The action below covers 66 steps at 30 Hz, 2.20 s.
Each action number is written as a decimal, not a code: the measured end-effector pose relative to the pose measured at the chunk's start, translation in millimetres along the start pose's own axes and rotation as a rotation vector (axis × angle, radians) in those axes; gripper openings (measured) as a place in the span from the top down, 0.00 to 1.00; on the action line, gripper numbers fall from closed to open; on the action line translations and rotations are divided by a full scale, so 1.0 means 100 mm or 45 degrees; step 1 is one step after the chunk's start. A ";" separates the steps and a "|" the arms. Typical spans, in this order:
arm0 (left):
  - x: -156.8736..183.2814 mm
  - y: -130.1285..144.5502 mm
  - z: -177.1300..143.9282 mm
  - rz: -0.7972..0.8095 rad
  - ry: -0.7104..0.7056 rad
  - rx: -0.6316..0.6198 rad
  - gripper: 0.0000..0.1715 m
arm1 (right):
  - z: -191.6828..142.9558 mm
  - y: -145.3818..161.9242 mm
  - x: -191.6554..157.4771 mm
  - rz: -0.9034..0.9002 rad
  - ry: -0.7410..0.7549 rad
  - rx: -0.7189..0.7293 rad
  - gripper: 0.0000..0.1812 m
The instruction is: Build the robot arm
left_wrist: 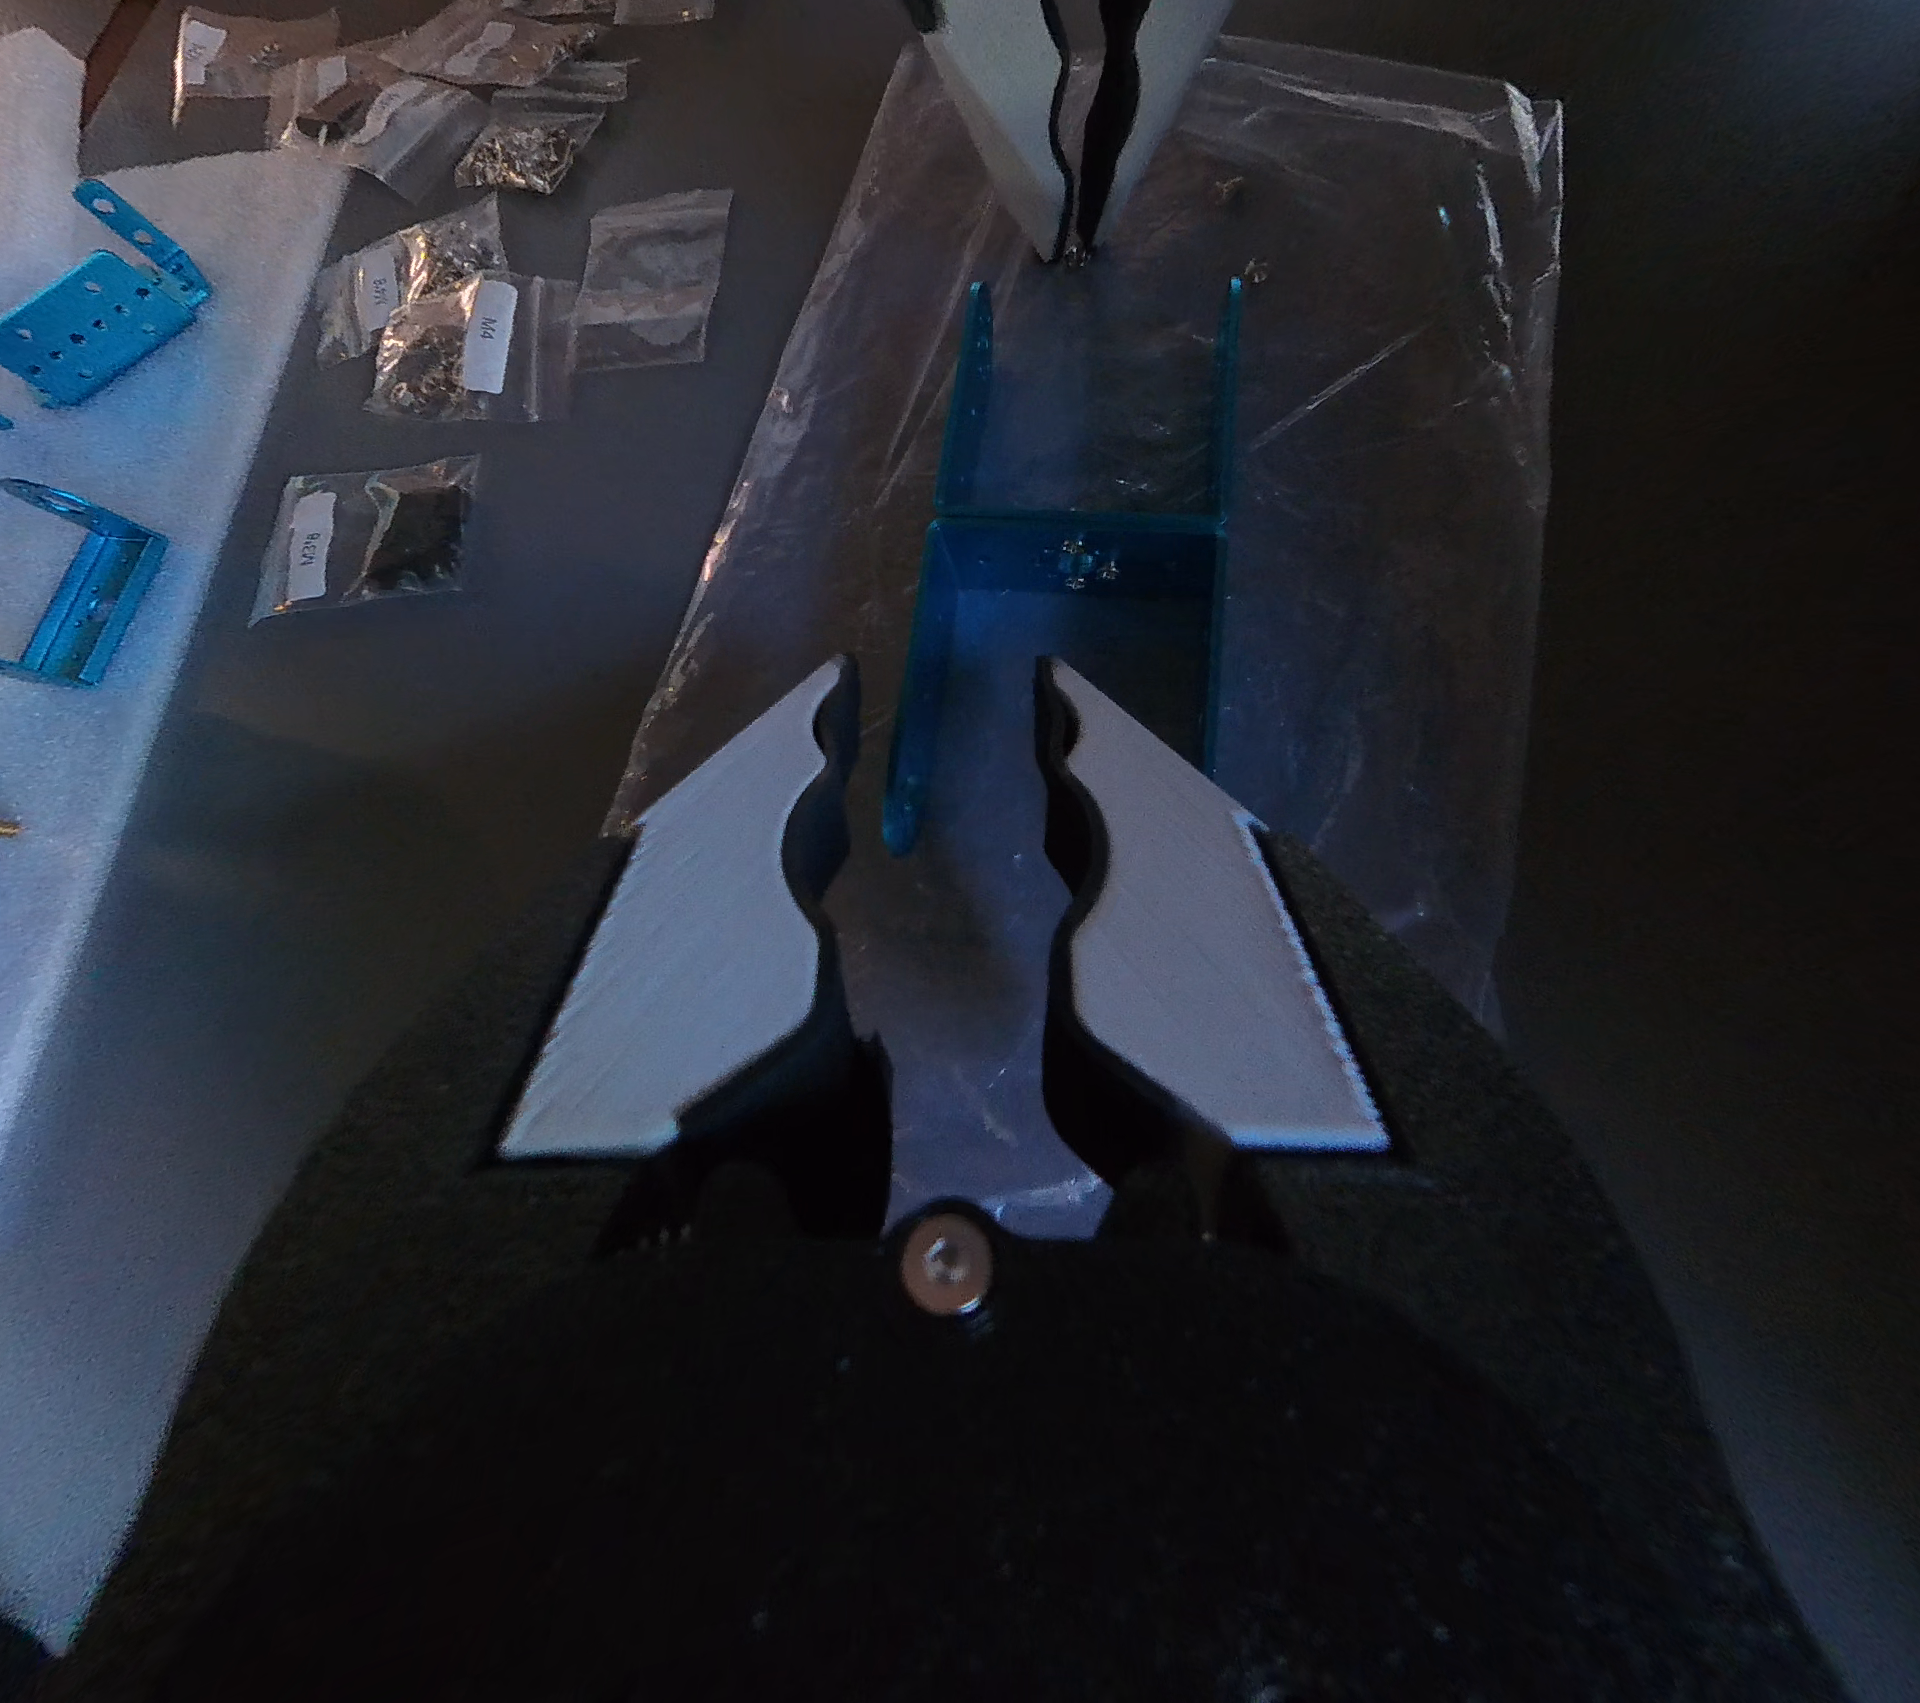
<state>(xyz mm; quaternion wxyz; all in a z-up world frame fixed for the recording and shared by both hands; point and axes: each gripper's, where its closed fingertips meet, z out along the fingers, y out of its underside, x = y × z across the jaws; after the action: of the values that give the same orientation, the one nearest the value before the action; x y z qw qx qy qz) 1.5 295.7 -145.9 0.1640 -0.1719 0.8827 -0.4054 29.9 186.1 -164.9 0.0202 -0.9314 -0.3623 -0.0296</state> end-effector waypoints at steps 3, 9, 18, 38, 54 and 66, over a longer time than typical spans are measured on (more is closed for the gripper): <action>0.00 0.00 0.00 0.000 0.000 -0.002 0.81 | 0.00 -0.01 0.00 -0.053 -0.009 -0.029 0.97; 0.00 0.01 0.01 -0.001 0.003 -0.004 0.81 | 0.00 -0.01 -0.01 -0.131 -0.010 -0.049 0.97; 0.00 -0.02 -0.01 -0.002 -0.004 0.006 0.81 | 0.00 -0.01 -0.02 -0.159 0.013 0.020 0.99; -0.02 -0.06 -0.05 -0.011 -0.009 0.024 0.81 | 0.00 -0.03 -0.05 -0.014 -0.055 0.105 0.98; 0.16 -0.09 -0.10 0.069 0.094 0.013 1.00 | -0.24 -0.56 0.14 -0.005 0.275 0.854 0.98; 0.30 0.04 0.09 0.160 0.198 -0.135 1.00 | -0.12 -0.84 0.21 -0.311 0.539 0.979 0.98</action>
<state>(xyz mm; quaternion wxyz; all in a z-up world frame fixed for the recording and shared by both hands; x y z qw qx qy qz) -21.8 279.1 -158.7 0.1108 -0.0928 0.9220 -0.3591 -11.6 261.4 -150.5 0.4346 -0.7800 -0.4421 -0.0850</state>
